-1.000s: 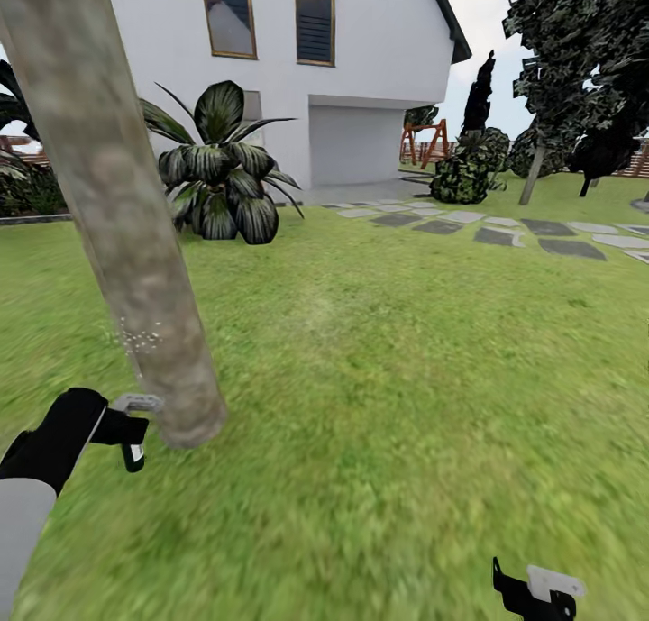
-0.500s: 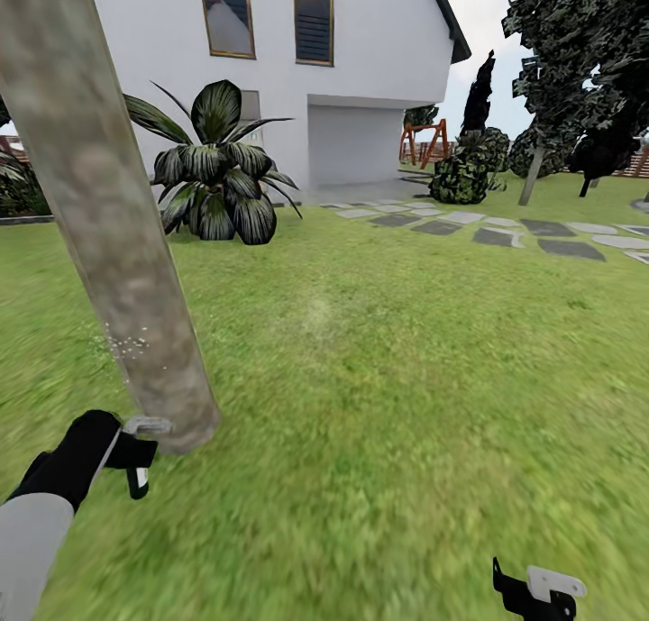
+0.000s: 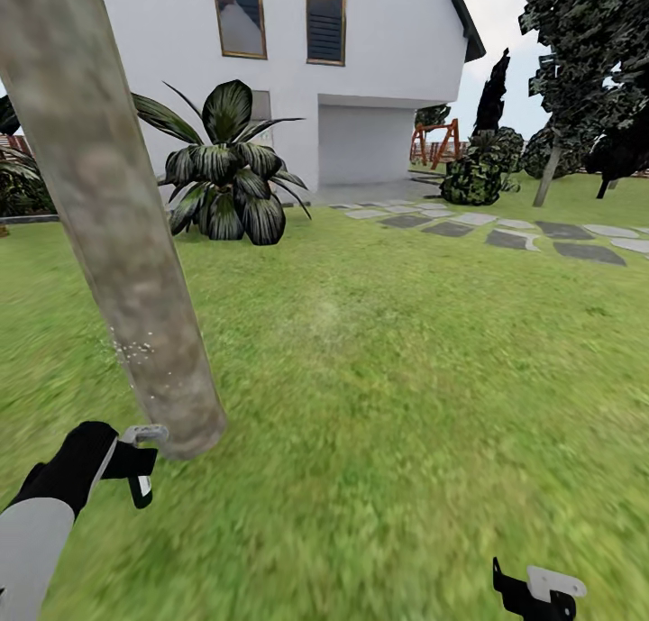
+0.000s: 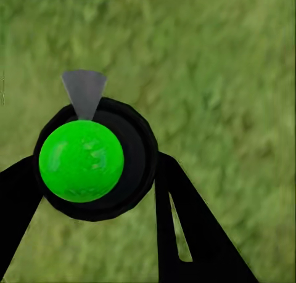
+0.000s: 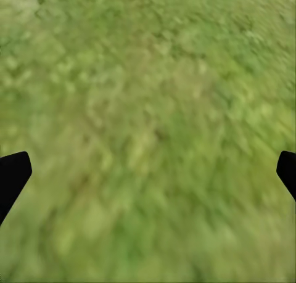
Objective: In the garden, pick up the pesticide atomizer on the floor and spray pesticide onto both trees until each tree trunk is fully covered.
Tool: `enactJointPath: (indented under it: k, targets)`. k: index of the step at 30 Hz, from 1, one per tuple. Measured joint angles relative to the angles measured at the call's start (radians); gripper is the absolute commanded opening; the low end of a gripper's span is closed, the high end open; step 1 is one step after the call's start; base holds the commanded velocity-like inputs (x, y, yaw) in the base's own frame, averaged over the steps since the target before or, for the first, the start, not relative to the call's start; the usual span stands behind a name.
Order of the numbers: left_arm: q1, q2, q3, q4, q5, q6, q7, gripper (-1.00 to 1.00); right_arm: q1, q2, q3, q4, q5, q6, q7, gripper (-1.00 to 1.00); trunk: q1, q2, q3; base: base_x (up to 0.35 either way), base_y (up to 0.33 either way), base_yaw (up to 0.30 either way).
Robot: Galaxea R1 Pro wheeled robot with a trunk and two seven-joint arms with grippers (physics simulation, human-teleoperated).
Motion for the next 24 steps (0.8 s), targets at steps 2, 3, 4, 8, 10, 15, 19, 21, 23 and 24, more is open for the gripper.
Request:
enactJointPath:
  k: [2,3,4,8,10,15,19,21,23,24]
  targets:
    - [0.000,0.014,0.001,-0.004,-0.004,0.000,-0.001,-1.00,0.000,0.000,0.000,0.000,0.000,0.000,0.000,1.00,0.000,0.000,0.000,0.003,0.000,0.000]
    - [0.000,0.028,0.001,-0.004,-0.008,-0.001,0.002,-1.00,0.000,0.000,0.000,0.000,0.000,0.000,0.000,1.00,0.000,0.000,0.000,0.000,0.000,0.000]
    - [0.000,0.046,0.001,-0.003,-0.010,-0.002,0.008,-1.00,0.000,0.001,0.000,0.000,0.000,0.000,0.000,1.00,0.000,0.000,0.000,0.000,0.000,0.000]
    - [0.012,0.083,0.000,0.003,-0.004,-0.001,0.022,-1.00,0.000,0.000,0.000,0.000,0.000,0.000,0.000,1.00,0.000,0.000,0.000,0.000,0.000,0.000]
    - [0.030,0.077,0.003,0.002,0.006,-0.002,0.023,-1.00,0.000,0.001,0.000,0.000,0.000,0.000,0.000,1.00,0.000,0.000,0.000,0.000,0.000,0.000]
    - [0.044,0.007,0.005,0.024,0.005,-0.007,0.030,-1.00,0.000,0.001,0.000,0.000,0.000,0.000,0.000,1.00,0.000,0.000,0.000,0.004,0.000,0.000]
    - [0.054,0.002,0.011,0.086,0.005,-0.080,0.039,-1.00,0.000,0.001,0.000,0.000,0.000,0.000,0.000,1.00,0.000,0.000,0.000,0.247,0.044,0.000]
    - [0.061,0.004,0.014,0.106,0.006,-0.137,0.042,-1.00,0.000,0.001,0.000,0.000,0.000,0.000,0.000,1.00,-0.001,0.000,0.000,0.329,0.091,0.000]
    - [0.066,0.006,0.015,0.112,0.006,-0.155,0.049,-1.00,0.000,0.000,0.000,0.000,0.000,0.000,0.000,1.00,-0.001,0.000,0.000,0.311,0.094,0.000]
    - [0.070,0.005,0.015,0.113,0.006,-0.160,0.061,-1.00,0.000,0.001,0.000,0.000,0.000,0.000,0.000,1.00,0.000,0.000,0.000,0.198,0.062,0.000]
